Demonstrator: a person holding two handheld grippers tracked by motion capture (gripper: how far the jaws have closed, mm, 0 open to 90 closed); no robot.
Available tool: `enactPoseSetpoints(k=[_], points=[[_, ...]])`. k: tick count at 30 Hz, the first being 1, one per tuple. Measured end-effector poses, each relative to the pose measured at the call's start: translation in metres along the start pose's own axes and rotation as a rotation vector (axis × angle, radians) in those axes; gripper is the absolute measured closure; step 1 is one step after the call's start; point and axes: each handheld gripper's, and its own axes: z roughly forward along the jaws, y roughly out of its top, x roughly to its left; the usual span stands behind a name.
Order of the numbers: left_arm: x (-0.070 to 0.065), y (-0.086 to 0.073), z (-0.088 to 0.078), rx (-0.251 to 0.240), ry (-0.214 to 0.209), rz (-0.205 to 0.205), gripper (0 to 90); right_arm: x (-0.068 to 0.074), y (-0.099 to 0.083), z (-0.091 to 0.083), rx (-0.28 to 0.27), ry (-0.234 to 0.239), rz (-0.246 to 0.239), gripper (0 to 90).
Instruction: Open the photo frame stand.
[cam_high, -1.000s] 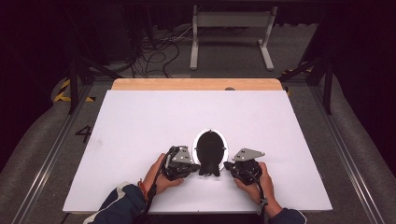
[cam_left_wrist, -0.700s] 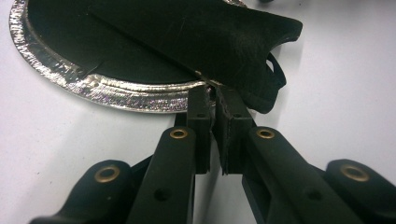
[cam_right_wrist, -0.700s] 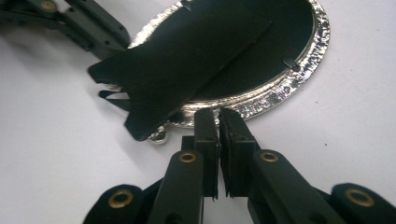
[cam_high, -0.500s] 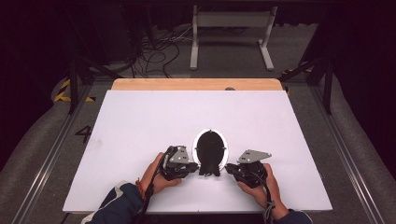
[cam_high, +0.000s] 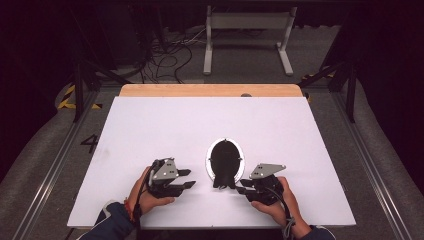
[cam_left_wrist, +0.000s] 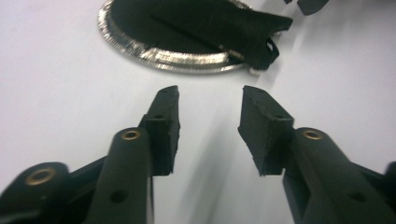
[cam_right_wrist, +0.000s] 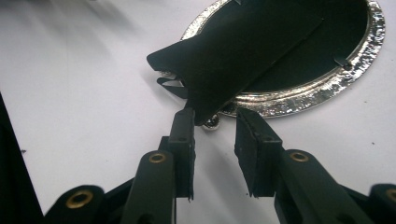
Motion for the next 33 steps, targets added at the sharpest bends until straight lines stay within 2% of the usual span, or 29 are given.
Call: enactPoseSetpoints(k=[1, 2, 5, 7, 12, 18, 23, 26, 29, 33], points=[[-0.002, -0.004, -0.005, 0.011, 0.032, -0.017, 50.3, 0.001, 0.000, 0.001, 0.010, 0.000, -0.001, 67.3], [-0.003, -0.007, -0.009, 0.024, 0.053, -0.035, 45.9, 0.002, 0.000, 0.002, 0.019, 0.003, -0.004, 66.2], [-0.005, -0.019, -0.021, 0.014, 0.066, -0.074, 40.8, 0.003, 0.001, 0.005, 0.030, -0.003, -0.003, 65.1], [-0.007, -0.028, -0.027, 0.038, 0.099, -0.093, 34.1, 0.005, 0.002, 0.007, 0.034, -0.005, -0.006, 63.7], [-0.009, -0.044, -0.040, 0.044, 0.124, -0.135, 25.2, 0.007, 0.004, 0.012, 0.062, -0.022, -0.014, 62.3], [-0.010, -0.052, -0.051, 0.050, 0.153, -0.147, 20.8, 0.007, 0.005, 0.019, 0.089, -0.042, -0.029, 60.2], [-0.009, -0.053, -0.049, 0.062, 0.156, -0.153, 19.9, 0.006, 0.007, 0.020, 0.086, -0.037, -0.015, 60.2], [-0.010, -0.053, -0.048, 0.074, 0.149, -0.145, 19.8, 0.007, 0.007, 0.021, 0.086, -0.021, -0.016, 65.6], [-0.009, -0.053, -0.047, 0.071, 0.140, -0.146, 19.8, 0.007, 0.007, 0.021, 0.084, -0.020, -0.016, 66.6], [-0.008, -0.053, -0.045, 0.081, 0.139, -0.150, 19.4, 0.002, 0.005, 0.020, 0.064, 0.027, 0.029, 67.9]])
